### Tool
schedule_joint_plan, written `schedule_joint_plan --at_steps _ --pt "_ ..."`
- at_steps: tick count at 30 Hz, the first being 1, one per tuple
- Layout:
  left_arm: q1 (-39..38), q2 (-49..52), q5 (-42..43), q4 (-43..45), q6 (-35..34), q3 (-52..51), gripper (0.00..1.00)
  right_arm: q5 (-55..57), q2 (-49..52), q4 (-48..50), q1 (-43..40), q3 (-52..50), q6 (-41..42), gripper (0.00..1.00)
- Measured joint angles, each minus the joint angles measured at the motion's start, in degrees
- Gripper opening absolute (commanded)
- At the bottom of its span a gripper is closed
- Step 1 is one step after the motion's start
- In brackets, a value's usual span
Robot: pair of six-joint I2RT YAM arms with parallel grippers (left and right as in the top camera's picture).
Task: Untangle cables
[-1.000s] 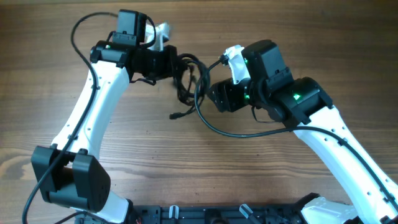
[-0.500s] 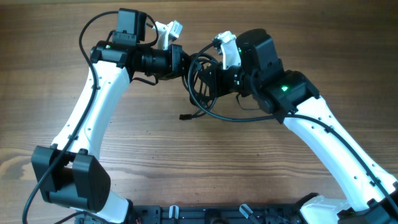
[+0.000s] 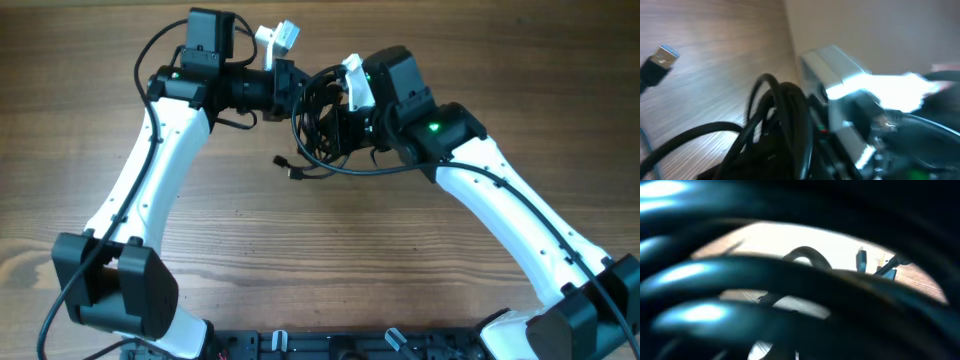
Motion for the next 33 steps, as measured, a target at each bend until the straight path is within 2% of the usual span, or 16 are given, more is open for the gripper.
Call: schedule_joint_plan --at_steps 3,6,10,11,13,15,19,20,21,22,23,24,27,29,32,33 --pt "0.83 0.63 5.25 5.68 -5.53 -0.44 0.04 2.80 -0.02 -1.05 0.00 1.18 2.84 0.04" --pt "3.21 0.76 6.01 6.10 -7.17 -0.55 0.04 2.91 -0.07 -0.39 0.04 1.68 3.91 0.06" --pt "5.25 0.76 2.40 4.22 -8.46 -0.42 0.04 0.07 -3.67 -1.97 -1.29 1.09 3.45 0.39" --pt "5.27 0.76 -1.01 1.07 -8.63 -0.24 0.04 -0.28 -7.02 -4.11 -2.95 0.79 3.48 0.48" --pt "4.31 0.76 -8.81 -2.93 -8.85 -0.20 0.04 0.44 -13.00 -6.97 -6.16 0.74 3.56 0.50" --pt "-0.15 0.76 -20.55 -5.49 -9.22 -0.22 0.04 3.72 -16.96 -11.10 -8.52 0.81 3.43 0.51" --pt "-9.68 0.74 -46.27 -10.97 -7.82 -0.04 0.04 10.82 -16.83 -16.28 -9.66 0.68 3.21 0.53" --pt "-12.26 0.76 -56.92 -13.35 -7.10 -0.04 0.10 12.50 -16.83 -16.52 -9.66 0.68 3.15 0.53" --pt "-14.67 0.96 -63.89 -14.40 -6.56 -0.04 0.39 13.44 -16.83 -16.55 -9.75 0.68 3.15 0.54" --pt "-16.06 1.31 -67.36 -14.60 -6.08 -0.04 0.75 14.45 -16.83 -16.55 -10.12 0.68 3.19 0.54" --pt "-17.79 2.01 -70.88 -14.62 -5.73 0.00 0.97 14.86 -16.83 -16.48 -10.86 0.68 3.23 0.54" --pt "-19.85 3.58 -73.77 -14.60 -5.55 0.00 1.00 15.54 -16.83 -16.17 -12.44 0.68 3.26 0.55" --pt "-23.52 5.86 -77.09 -14.56 -4.92 0.00 0.98 15.85 -16.83 -16.06 -15.61 0.68 3.26 0.55" --pt "-24.76 5.88 -80.17 -14.38 -3.39 0.13 0.88 15.82 -16.83 -16.06 -17.07 0.68 3.26 0.56" --pt "-22.23 4.63 -80.21 -14.43 -3.19 0.13 0.67 15.80 -16.83 -16.09 -17.07 0.68 3.23 0.59" --pt "-19.85 3.15 -78.49 -14.45 -3.39 0.22 0.66 15.80 -16.83 -16.06 -17.07 0.68 3.28 0.59"
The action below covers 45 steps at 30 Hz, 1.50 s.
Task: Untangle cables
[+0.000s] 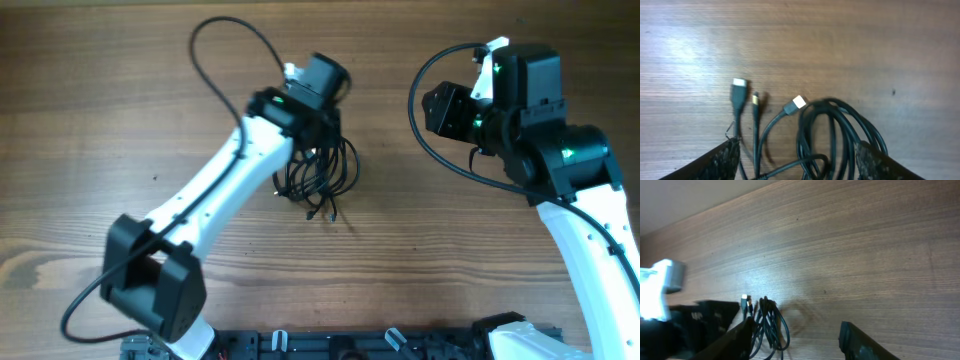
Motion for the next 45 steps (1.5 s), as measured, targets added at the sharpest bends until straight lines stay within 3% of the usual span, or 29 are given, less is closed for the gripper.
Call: schedule_joint_plan --at_steps 4,8,13,16,19,22,25,32,36,40,45 --pt "5.29 -1.22 10.84 -1.40 1.01 0.42 0.64 -0.02 0.00 -0.28 0.00 0.00 -0.35 0.59" --pt "5.51 -1.22 21.55 -9.64 12.00 0.44 0.71 -0.02 0.00 -0.50 0.00 0.00 -0.55 0.59" --pt "5.51 -1.27 23.87 -8.68 19.34 -2.97 0.74 -0.02 0.00 -0.68 0.00 0.00 -0.55 0.59" --pt "5.51 -0.98 26.47 -4.72 22.03 -8.76 0.70 -0.02 0.00 -0.90 0.00 0.00 -0.55 0.59" --pt "5.51 0.63 29.55 -0.24 23.21 -12.72 0.58 -0.02 0.00 -0.92 0.00 0.00 -0.55 0.59" --pt "5.51 2.86 30.53 1.99 23.67 -13.35 0.39 -0.17 0.00 -0.92 0.00 0.00 -0.55 0.60" --pt "5.51 4.02 30.97 5.33 23.17 -13.42 0.04 -0.59 0.00 -0.92 0.00 0.00 -0.55 0.60" --pt "8.90 2.01 34.80 2.38 19.85 -10.54 0.04 -9.90 0.28 2.82 0.00 0.00 -5.14 0.60" --pt "12.85 -8.79 47.45 1.79 19.23 -7.17 0.04 -17.86 4.28 6.05 1.73 -0.04 -8.59 0.60" --pt "14.64 -10.64 53.07 1.14 15.02 -6.95 0.04 -20.33 6.01 11.26 6.93 -0.15 -10.29 0.66" --pt "14.80 -10.64 54.99 1.14 9.66 -6.95 0.04 -21.05 7.85 13.99 12.37 -0.15 -13.35 0.56"
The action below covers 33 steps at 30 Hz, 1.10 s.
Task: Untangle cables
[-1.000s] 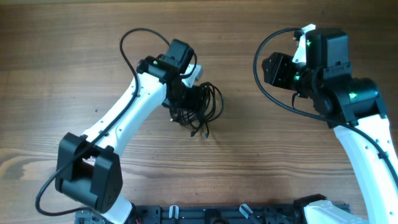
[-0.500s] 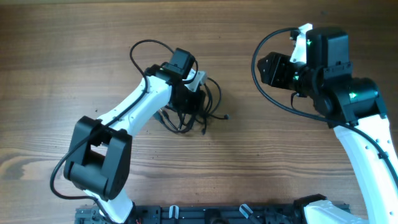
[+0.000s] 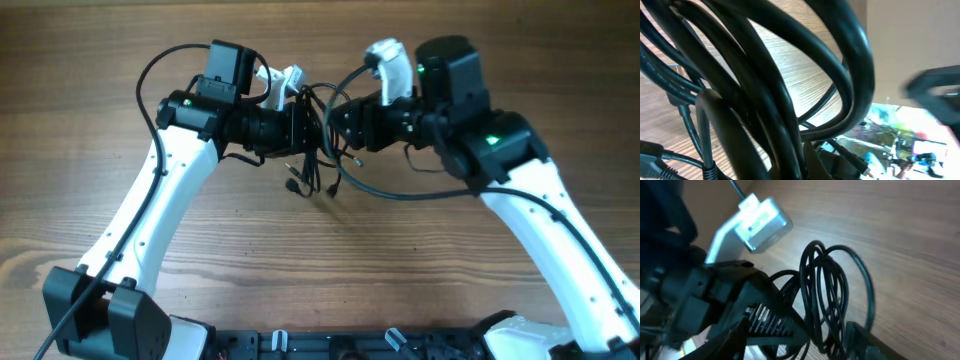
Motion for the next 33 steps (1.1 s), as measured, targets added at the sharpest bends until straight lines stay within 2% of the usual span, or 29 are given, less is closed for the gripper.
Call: schedule_joint_plan --at_steps 3,5,7,9,10,14,17,21,25,27,29,33 --pt "0.00 0.00 2.21 0.00 -1.60 0.00 0.04 0.04 4.17 0.50 0.20 0.00 -0.48 0.50" --pt "0.00 0.00 3.26 0.00 -1.92 0.00 0.04 0.17 6.19 1.07 0.20 0.00 -0.66 0.41" --pt "0.00 0.00 4.15 0.02 -2.08 0.00 0.04 0.50 7.76 1.73 0.20 0.00 -0.94 0.30" --pt "0.00 0.00 4.72 0.00 -2.25 0.00 0.04 2.08 8.61 2.82 0.20 0.00 -0.79 0.09" --pt "0.00 0.00 4.87 0.00 -2.25 0.00 0.04 3.43 8.76 2.91 0.20 0.00 -0.15 0.04" --pt "0.39 0.00 5.16 0.98 -2.23 0.00 0.04 14.97 8.79 -1.57 0.33 0.00 8.85 0.04" --pt "4.33 0.00 6.56 3.63 -2.23 -0.02 0.04 22.29 8.83 -7.13 0.04 0.07 14.58 0.04" --pt "12.50 -1.53 7.78 5.01 -2.23 -0.04 0.04 22.73 8.83 -10.78 -2.93 0.07 17.31 0.04" --pt "21.16 -9.07 10.08 4.17 -2.54 -0.09 0.04 16.13 8.70 -12.98 -5.22 1.75 18.21 0.04" --pt "24.63 -11.10 9.81 1.84 -2.97 -0.11 0.04 13.64 8.59 -14.49 -6.73 2.05 18.18 0.04" --pt "24.92 -11.17 6.93 -2.23 -3.30 -0.24 0.04 11.61 8.59 -15.78 -10.14 1.90 17.14 0.04" --pt "25.07 -11.17 1.64 -5.53 -3.30 -0.26 0.04 -3.87 8.66 -14.58 -15.06 1.03 0.70 0.04"
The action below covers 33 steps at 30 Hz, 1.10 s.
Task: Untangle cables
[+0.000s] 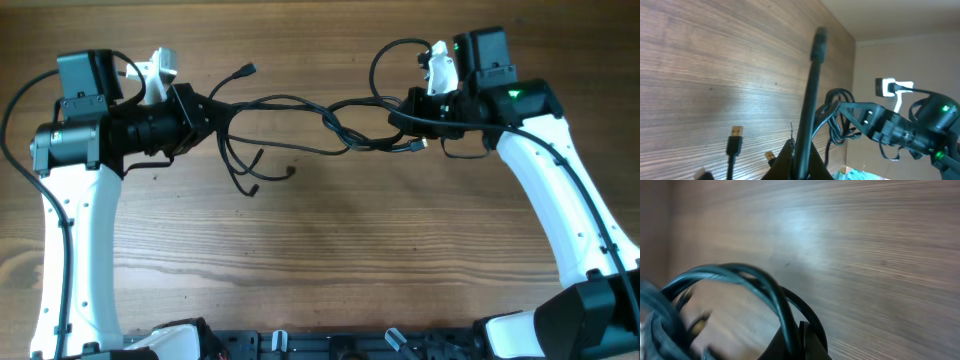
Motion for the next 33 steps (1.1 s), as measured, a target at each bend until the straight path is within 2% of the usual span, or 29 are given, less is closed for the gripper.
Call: schedule_joint_plan --at_steps 3,6,8,10,11,14,17,21,25,29,33 --pt "-0.55 0.00 -2.49 -0.98 0.42 0.00 0.04 -4.79 0.11 -0.22 -0.35 -0.46 -6.45 0.04" --pt "-6.40 0.02 -7.67 -1.27 1.25 -0.09 0.06 -4.66 0.13 1.31 -0.92 -0.66 -8.55 0.04" --pt "-11.10 0.48 -11.98 -2.40 1.46 -0.96 0.36 -4.13 0.17 2.32 -1.22 -0.66 -8.79 0.04" --pt "-14.38 2.64 -14.78 -3.52 1.84 -1.40 0.59 -4.02 0.22 4.26 -1.38 -0.68 -8.74 0.05" --pt "-15.43 3.69 -15.52 -3.50 1.81 -1.55 0.65 -4.52 0.22 4.98 -1.51 -0.72 -8.74 0.04" --pt "-17.14 5.53 -16.52 -3.17 1.99 -1.86 0.70 -7.06 0.22 5.92 -1.53 -0.94 -8.46 0.04" --pt "-17.14 5.60 -16.61 1.49 1.95 -2.01 0.82 -8.83 0.22 5.79 -0.94 -0.96 -7.61 0.04" --pt "-17.14 5.84 -15.89 8.63 1.99 -2.08 0.82 -8.11 0.22 0.74 5.90 6.27 -5.33 0.04" --pt "-17.53 8.94 -9.90 12.13 3.76 -2.08 0.78 -10.73 0.20 0.33 9.03 15.61 -2.45 0.04" --pt "-19.32 10.82 -1.01 20.98 6.95 -2.25 0.77 -15.65 0.20 -0.72 8.87 15.65 -0.96 0.04" --pt "-21.31 10.86 1.62 23.12 7.93 -2.25 0.70 -18.03 0.20 -0.81 8.87 15.65 0.00 0.04"
